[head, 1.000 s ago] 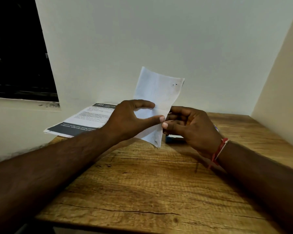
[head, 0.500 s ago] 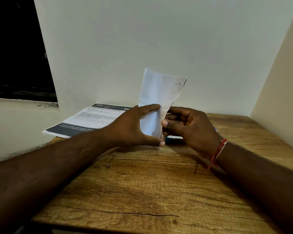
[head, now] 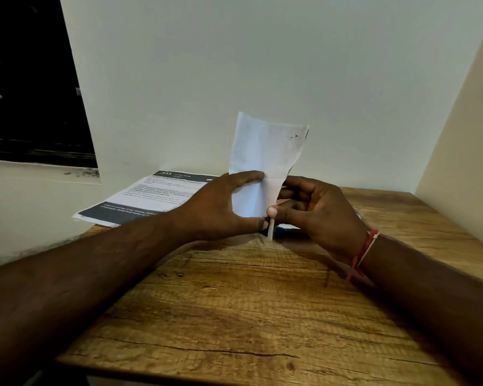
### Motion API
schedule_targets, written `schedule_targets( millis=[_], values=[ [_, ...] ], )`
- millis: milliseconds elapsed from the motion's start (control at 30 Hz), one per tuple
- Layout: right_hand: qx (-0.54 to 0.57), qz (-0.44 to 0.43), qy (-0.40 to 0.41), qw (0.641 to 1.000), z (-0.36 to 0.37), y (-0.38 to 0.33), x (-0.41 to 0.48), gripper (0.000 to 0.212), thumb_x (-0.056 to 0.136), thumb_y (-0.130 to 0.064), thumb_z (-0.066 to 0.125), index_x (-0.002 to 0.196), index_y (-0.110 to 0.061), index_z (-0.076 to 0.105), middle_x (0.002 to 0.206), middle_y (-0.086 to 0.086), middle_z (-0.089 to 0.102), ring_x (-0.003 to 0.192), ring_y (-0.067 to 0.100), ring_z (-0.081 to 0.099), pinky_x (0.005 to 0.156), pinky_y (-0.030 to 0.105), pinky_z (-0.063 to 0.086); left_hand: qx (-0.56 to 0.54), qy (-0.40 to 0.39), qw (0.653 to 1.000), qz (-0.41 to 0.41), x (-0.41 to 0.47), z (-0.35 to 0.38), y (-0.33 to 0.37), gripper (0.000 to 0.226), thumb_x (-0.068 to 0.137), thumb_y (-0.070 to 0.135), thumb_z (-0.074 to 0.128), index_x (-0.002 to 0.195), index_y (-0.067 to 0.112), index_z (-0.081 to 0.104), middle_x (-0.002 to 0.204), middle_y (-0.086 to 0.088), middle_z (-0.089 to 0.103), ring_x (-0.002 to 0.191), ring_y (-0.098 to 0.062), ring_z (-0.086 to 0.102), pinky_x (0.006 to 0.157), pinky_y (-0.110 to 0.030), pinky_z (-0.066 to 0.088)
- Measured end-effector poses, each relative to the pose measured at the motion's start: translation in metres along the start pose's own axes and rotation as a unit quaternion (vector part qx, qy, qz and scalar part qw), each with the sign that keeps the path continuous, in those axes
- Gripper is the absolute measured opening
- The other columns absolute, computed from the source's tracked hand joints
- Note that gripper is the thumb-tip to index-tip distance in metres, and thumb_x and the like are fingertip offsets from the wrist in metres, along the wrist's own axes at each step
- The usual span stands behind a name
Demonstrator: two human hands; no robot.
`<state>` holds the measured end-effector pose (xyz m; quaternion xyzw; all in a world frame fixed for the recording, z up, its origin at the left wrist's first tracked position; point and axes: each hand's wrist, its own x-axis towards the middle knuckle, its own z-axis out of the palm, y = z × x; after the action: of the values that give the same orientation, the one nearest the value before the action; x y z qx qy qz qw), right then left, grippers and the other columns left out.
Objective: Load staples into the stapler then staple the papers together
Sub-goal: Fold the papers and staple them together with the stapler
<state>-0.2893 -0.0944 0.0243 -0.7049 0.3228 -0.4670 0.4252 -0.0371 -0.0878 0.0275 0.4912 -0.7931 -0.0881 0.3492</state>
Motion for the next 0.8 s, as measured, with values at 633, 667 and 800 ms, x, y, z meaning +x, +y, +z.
schedule_targets(
  millis=[633, 667, 800],
  values=[
    [-0.096, -0.019, -0.037, 0.994, 0.0021, -0.0059, -0.0026, 0.065, 0.086, 0.004, 0.089, 0.142, -0.023, 0.069, 0.116, 0.008, 0.082, 0.092, 0.031, 0.081, 0.084, 0.047, 0.069, -0.017, 0.003, 1.0, 0.002, -0.0007, -0.002, 0.001, 0.099, 0.076, 0.057, 0.099, 0.162, 0.041, 0.052, 0.165, 0.023, 0.053, 0.152, 0.003, 0.047, 0.123, -0.023, 0.038],
    [-0.114, -0.021, -0.035, 0.993, 0.0031, -0.0059, -0.0034, 0.062, 0.086, 0.0, 0.091, 0.14, -0.024, 0.07, 0.114, 0.008, 0.083, 0.095, 0.034, 0.082, 0.087, 0.049, 0.069, -0.016, 0.004, 1.0, 0.005, -0.0011, -0.0021, 0.0018, 0.098, 0.077, 0.055, 0.099, 0.162, 0.041, 0.052, 0.164, 0.023, 0.053, 0.151, 0.004, 0.046, 0.121, -0.019, 0.036],
    [-0.135, -0.019, -0.031, 0.99, 0.0076, -0.0091, -0.0079, 0.058, 0.086, -0.006, 0.093, 0.136, -0.025, 0.071, 0.113, -0.003, 0.085, 0.102, 0.025, 0.083, 0.093, 0.047, 0.067, -0.022, 0.009, 0.999, 0.023, -0.0036, -0.0012, 0.0047, 0.093, 0.075, 0.057, 0.099, 0.155, 0.041, 0.055, 0.156, 0.026, 0.058, 0.147, 0.008, 0.05, 0.116, -0.01, 0.034]
  ],
)
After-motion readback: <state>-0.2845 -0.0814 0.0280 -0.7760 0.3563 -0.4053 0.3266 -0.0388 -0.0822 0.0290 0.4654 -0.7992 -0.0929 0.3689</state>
